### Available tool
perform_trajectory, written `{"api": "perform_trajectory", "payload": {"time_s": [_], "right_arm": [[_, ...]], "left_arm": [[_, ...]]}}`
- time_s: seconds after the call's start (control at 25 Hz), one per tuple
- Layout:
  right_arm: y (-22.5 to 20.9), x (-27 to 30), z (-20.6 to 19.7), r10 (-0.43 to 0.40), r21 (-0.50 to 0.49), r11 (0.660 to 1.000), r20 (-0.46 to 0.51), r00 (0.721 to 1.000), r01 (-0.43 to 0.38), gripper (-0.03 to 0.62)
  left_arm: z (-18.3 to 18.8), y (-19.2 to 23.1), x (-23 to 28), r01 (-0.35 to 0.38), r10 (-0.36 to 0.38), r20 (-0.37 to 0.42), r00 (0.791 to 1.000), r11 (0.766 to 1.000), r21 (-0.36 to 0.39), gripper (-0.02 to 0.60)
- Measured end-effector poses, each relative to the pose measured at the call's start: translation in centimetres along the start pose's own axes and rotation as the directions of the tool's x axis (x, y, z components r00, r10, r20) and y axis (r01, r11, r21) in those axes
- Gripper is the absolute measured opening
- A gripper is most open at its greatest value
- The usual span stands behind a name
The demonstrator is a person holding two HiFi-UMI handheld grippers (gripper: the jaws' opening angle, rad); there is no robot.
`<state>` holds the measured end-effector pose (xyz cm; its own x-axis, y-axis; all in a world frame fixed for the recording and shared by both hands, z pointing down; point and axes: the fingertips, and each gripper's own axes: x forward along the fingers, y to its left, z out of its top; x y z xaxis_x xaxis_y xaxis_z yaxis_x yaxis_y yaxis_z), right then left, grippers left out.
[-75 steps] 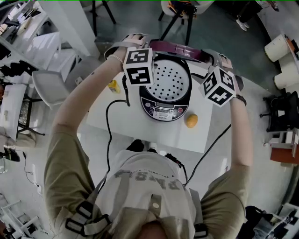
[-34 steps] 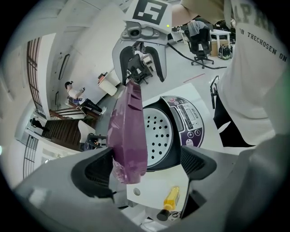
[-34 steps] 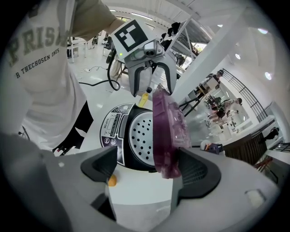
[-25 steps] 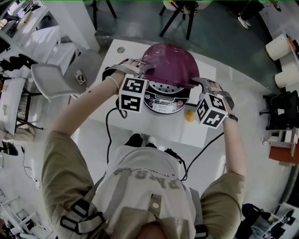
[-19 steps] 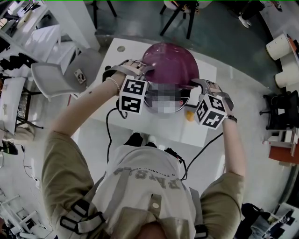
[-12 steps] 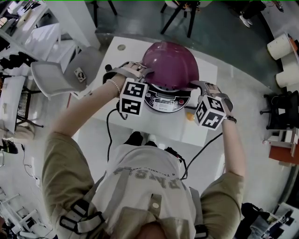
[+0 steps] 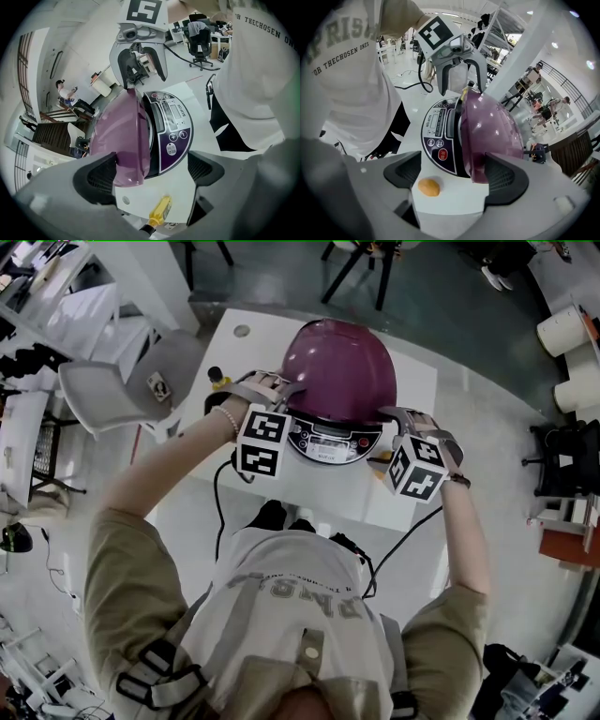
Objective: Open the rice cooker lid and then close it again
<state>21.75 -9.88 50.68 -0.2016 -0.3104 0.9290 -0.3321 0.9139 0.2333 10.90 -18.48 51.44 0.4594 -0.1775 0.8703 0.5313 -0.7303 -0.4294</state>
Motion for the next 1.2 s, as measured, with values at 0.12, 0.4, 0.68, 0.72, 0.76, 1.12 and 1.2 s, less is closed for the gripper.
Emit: {"api": "perform_trajectory", "payload": {"time_s": [0.12,0.4,0.68,0.72,0.76,1.12,1.2], "right_arm": [[0.3,0.5,-0.1,0.011,-0.003,1.0,-0.007,1.0,-0.011,0.397],[0.9,1.3,-0.5,0.035,-0.005,0.999,-0.017,0.999,-0.035,0.397],[1.3,2.1,-0.6,0.046,0.001,0.999,-0.021,0.999,-0.046,0.397],[1.3,2.1,-0.7,0.047,0.001,0.999,-0.021,0.999,-0.047,0.397],[1.3,2.1,-0.7,0.048,0.001,0.999,-0.021,0.999,-0.048,0.397],[1.5,2.5,-0.8,0.061,0.009,0.998,-0.017,0.998,-0.061,0.397],[1.6,2.6,-0.8,0.064,0.011,0.998,-0.014,0.998,-0.063,0.397]], "left_arm": [[-0.1,-0.4,0.3,0.002,-0.002,0.008,1.0,1.0,0.004,0.489],[-0.3,-1.3,1.1,0.016,-0.016,0.004,1.0,1.0,0.013,0.489],[-0.4,-1.9,1.6,0.026,-0.026,0.028,0.999,1.0,-0.004,0.489],[-0.4,-2.0,1.6,0.027,-0.027,0.03,0.999,1.0,-0.008,0.488],[-0.4,-2.0,1.6,0.027,-0.027,0.031,0.999,1.0,-0.01,0.489],[-0.5,-2.6,1.9,0.023,-0.023,0.03,0.999,1.0,-0.018,0.488],[-0.5,-2.8,1.9,0.022,-0.021,0.032,0.999,1.0,-0.023,0.488]]}}
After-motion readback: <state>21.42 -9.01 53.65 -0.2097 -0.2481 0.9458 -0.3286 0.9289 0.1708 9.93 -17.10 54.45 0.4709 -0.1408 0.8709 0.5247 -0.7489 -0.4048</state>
